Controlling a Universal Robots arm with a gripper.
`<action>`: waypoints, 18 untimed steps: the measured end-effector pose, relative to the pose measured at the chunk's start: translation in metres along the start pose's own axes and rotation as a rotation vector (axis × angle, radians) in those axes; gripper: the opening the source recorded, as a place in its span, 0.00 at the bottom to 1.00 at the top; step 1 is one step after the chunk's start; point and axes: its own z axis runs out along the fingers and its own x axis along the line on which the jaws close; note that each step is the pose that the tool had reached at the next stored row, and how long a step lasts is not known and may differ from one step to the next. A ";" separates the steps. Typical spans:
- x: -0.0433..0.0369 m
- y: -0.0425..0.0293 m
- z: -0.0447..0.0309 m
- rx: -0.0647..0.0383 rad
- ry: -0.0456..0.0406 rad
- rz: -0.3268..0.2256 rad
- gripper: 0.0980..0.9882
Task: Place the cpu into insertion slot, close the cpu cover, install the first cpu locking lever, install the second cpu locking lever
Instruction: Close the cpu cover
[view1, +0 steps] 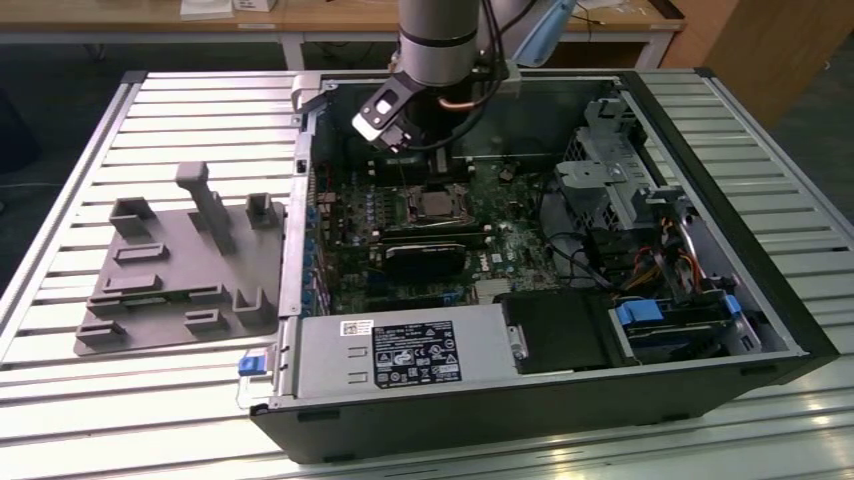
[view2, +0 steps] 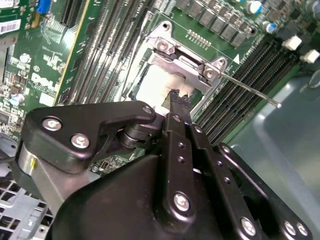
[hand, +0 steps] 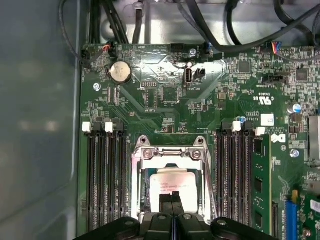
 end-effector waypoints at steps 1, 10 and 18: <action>0.0000 0.0000 0.0001 0.000 -0.0034 -0.013 0.01; 0.0000 0.0000 0.0005 0.002 -0.0185 -0.160 0.01; 0.0000 -0.0001 0.0009 0.002 -0.0186 -0.336 0.01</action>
